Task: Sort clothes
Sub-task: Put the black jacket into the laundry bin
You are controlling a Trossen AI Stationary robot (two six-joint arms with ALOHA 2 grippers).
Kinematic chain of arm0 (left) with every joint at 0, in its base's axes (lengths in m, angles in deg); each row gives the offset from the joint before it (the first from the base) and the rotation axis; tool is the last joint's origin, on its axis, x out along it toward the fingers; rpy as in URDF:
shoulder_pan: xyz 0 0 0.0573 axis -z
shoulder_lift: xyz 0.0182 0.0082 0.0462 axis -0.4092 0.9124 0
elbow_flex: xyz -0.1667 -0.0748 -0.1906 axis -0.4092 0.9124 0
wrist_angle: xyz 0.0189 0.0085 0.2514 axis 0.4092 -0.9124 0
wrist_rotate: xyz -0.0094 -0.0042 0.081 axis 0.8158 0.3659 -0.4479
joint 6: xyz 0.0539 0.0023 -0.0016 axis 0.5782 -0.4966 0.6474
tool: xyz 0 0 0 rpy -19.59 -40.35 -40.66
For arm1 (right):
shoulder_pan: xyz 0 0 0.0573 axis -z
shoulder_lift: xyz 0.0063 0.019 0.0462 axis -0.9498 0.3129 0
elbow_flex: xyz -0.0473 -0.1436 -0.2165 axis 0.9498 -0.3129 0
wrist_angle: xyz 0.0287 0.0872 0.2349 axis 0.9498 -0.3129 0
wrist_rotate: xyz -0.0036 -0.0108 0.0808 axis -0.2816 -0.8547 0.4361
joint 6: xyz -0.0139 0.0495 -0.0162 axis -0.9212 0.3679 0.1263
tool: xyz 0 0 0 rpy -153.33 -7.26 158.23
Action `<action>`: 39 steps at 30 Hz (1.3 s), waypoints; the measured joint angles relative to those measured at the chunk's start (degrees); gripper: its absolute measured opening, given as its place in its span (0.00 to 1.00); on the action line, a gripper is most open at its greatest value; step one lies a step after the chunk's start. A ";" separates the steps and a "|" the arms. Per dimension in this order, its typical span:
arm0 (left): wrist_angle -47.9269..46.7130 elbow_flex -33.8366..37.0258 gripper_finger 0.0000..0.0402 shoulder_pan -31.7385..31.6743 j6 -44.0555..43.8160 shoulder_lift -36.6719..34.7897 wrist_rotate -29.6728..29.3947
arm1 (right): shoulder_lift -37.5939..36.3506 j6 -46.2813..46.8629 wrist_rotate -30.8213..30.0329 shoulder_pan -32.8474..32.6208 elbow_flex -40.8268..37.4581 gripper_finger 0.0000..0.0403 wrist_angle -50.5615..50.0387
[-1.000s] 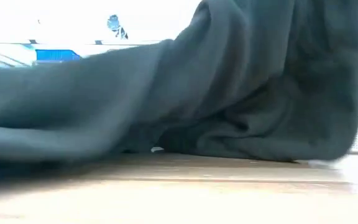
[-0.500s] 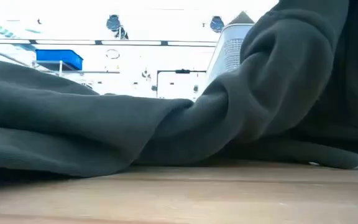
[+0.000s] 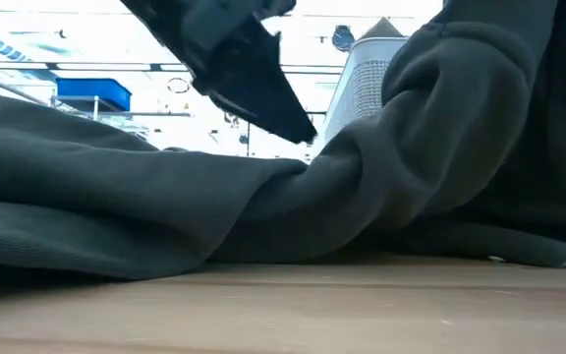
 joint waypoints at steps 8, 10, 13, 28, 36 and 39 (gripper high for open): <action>3.27 -0.09 0.41 -3.37 -6.03 3.80 9.92 | 0.72 1.35 0.11 0.00 0.00 0.00 -3.08; 3.56 -0.07 0.41 -3.95 -7.30 5.19 10.48 | 0.98 1.46 0.09 0.00 0.00 0.00 -3.01; 4.19 -0.02 0.40 -4.13 -6.59 6.02 12.44 | 1.17 1.51 0.12 0.00 0.00 0.00 -3.05; -7.95 -0.20 0.01 1.79 -0.41 -7.42 6.42 | 1.18 2.47 0.11 0.00 0.00 0.00 -3.60; -20.98 -0.24 0.01 13.40 -1.11 -26.25 13.94 | 3.61 4.35 1.67 0.11 0.04 0.00 -4.33; -23.83 -0.24 0.00 19.56 -5.90 -30.50 12.47 | 6.41 3.82 1.85 1.13 0.04 0.00 -2.19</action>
